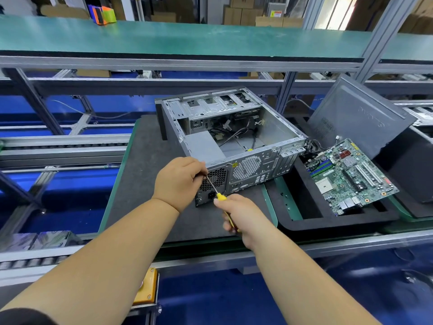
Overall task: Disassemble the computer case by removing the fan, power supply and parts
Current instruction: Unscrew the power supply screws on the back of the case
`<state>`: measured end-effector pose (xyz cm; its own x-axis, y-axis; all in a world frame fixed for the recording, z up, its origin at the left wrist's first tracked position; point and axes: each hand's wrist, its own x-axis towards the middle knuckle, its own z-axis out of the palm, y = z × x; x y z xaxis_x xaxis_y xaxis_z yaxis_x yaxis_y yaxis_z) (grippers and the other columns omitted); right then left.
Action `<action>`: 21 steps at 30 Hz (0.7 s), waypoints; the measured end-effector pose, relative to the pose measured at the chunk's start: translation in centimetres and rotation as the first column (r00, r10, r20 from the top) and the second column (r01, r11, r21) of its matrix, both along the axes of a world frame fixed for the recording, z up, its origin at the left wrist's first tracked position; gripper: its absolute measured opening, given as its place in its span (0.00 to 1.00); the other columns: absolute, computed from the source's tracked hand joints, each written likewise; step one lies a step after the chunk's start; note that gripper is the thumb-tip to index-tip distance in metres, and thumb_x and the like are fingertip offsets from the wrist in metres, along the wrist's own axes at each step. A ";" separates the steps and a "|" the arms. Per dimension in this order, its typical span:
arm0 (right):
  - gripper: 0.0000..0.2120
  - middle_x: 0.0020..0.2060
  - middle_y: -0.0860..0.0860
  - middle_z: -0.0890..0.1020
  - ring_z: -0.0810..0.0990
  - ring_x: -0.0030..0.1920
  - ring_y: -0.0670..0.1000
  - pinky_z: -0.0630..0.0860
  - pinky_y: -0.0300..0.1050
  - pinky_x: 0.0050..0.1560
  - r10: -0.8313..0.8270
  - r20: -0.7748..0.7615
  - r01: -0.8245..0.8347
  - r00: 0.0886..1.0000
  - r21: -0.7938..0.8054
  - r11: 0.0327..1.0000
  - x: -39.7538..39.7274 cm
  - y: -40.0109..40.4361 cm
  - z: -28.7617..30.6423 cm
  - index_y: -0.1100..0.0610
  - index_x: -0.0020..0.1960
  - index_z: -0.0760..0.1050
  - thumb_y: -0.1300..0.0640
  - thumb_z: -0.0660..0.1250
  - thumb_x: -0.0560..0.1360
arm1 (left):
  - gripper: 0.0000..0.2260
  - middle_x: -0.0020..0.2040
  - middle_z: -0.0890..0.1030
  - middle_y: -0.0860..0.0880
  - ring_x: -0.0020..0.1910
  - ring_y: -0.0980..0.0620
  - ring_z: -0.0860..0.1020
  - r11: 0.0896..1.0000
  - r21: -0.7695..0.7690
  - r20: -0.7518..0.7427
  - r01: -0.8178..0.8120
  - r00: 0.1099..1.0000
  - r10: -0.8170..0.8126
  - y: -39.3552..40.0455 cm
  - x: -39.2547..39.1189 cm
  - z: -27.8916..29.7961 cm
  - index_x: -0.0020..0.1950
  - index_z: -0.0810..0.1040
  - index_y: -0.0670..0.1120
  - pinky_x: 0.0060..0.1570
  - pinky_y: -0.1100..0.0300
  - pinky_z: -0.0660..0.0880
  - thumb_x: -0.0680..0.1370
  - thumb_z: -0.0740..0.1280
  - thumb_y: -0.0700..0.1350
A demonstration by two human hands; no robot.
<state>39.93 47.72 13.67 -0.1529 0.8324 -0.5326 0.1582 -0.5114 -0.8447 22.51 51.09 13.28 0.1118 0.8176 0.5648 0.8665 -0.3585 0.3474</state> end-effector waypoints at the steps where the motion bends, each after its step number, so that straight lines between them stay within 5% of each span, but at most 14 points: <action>1: 0.11 0.28 0.50 0.69 0.65 0.24 0.48 0.62 0.38 0.25 -0.028 -0.139 0.012 0.990 -0.119 0.993 0.1 0.2 0.2 0.55 0.44 0.71 0.49 0.66 0.78 | 0.06 0.43 0.84 0.53 0.44 0.46 0.80 1.000 0.002 -0.001 0.001 1.000 -0.001 0.0 0.0 0.0 0.42 0.84 0.47 0.40 0.51 0.78 0.71 0.73 0.37; 5: 0.20 0.28 0.51 0.72 0.62 0.22 0.48 0.59 0.39 0.26 -0.073 -0.443 -0.092 0.893 -0.339 0.936 0.2 0.5 0.9 0.61 0.46 0.76 0.47 0.55 0.82 | 0.06 0.43 0.83 0.53 0.44 0.45 0.80 1.000 0.005 -0.006 0.007 1.000 -0.007 0.0 -0.1 0.0 0.42 0.84 0.47 0.40 0.51 0.77 0.71 0.74 0.37; 10: 0.15 0.26 0.50 0.71 0.64 0.23 0.47 0.60 0.39 0.27 -0.063 -0.400 -0.060 0.914 -0.287 0.956 -0.2 0.3 1.3 0.60 0.47 0.74 0.52 0.55 0.84 | 0.06 0.43 0.83 0.52 0.43 0.45 0.79 1.000 0.008 -0.030 0.018 0.999 -0.017 0.0 -0.1 0.0 0.43 0.84 0.47 0.39 0.50 0.77 0.71 0.73 0.37; 16: 0.10 0.31 0.51 0.73 0.69 0.26 0.48 0.65 0.41 0.29 0.055 0.097 -0.062 0.994 0.074 0.995 -0.7 -0.4 1.3 0.56 0.46 0.73 0.52 0.58 0.82 | 0.06 0.43 0.83 0.51 0.43 0.44 0.80 1.000 0.026 -0.036 0.015 0.999 -0.015 0.1 -0.1 -0.2 0.43 0.84 0.46 0.38 0.50 0.78 0.71 0.73 0.36; 18: 0.08 0.34 0.49 0.75 0.73 0.31 0.51 0.67 0.43 0.32 0.080 0.416 -0.204 0.906 0.262 0.943 -0.7 -0.8 1.5 0.53 0.46 0.71 0.51 0.58 0.81 | 0.07 0.45 0.84 0.51 0.44 0.43 0.80 1.000 0.021 -0.025 0.012 1.000 -0.012 0.1 -0.1 -0.3 0.44 0.85 0.47 0.39 0.50 0.79 0.71 0.74 0.36; 21: 0.06 0.38 0.48 0.73 0.71 0.39 0.54 0.61 0.46 0.30 -0.006 0.783 -0.462 0.622 0.373 0.804 -1.1 -1.0 1.2 0.53 0.51 0.66 0.50 0.56 0.83 | 0.08 0.47 0.85 0.50 0.45 0.44 0.81 1.000 0.023 -0.017 0.019 1.000 -0.018 0.0 0.0 -0.3 0.44 0.86 0.47 0.40 0.51 0.79 0.71 0.74 0.35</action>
